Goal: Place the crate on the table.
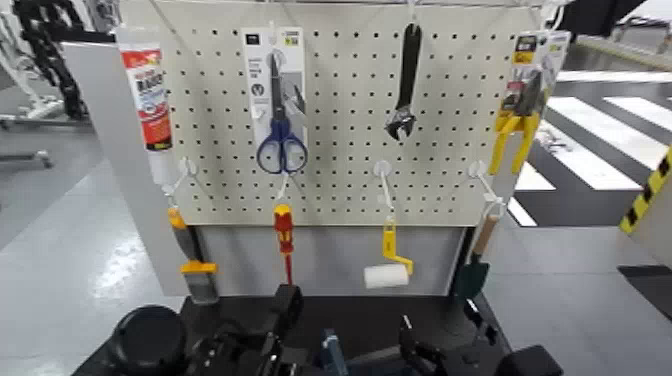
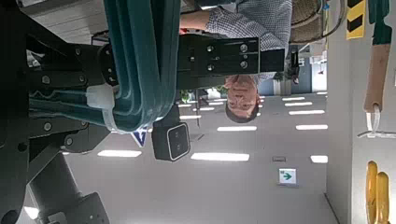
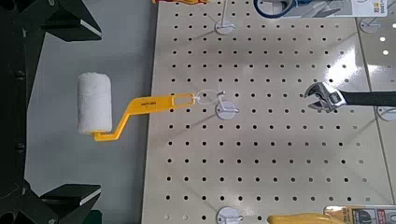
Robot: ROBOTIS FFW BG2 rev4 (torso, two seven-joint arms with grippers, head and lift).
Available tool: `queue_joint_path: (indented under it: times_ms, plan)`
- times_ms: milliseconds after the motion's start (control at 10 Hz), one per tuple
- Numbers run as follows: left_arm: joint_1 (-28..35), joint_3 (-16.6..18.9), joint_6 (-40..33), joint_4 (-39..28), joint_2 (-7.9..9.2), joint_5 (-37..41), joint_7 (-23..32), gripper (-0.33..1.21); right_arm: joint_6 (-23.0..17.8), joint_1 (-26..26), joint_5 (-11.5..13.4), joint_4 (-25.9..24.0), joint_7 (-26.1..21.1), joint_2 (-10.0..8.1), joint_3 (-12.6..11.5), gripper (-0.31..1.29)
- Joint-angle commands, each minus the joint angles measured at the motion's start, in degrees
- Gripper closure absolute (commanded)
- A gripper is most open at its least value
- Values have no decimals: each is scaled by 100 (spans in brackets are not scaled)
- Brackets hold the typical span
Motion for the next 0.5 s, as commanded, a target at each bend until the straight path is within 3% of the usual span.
queue_joint_path:
  times_ms: [100,500]
  plan:
    - [-12,-14,-8,26,-18,-1,-8,119,24,6,17,-26,-6,-7,6,15]
    - [-126,-66,-26,106,9,-36,-26,119,-2,-3,17,-8,-15,-16,6,15]
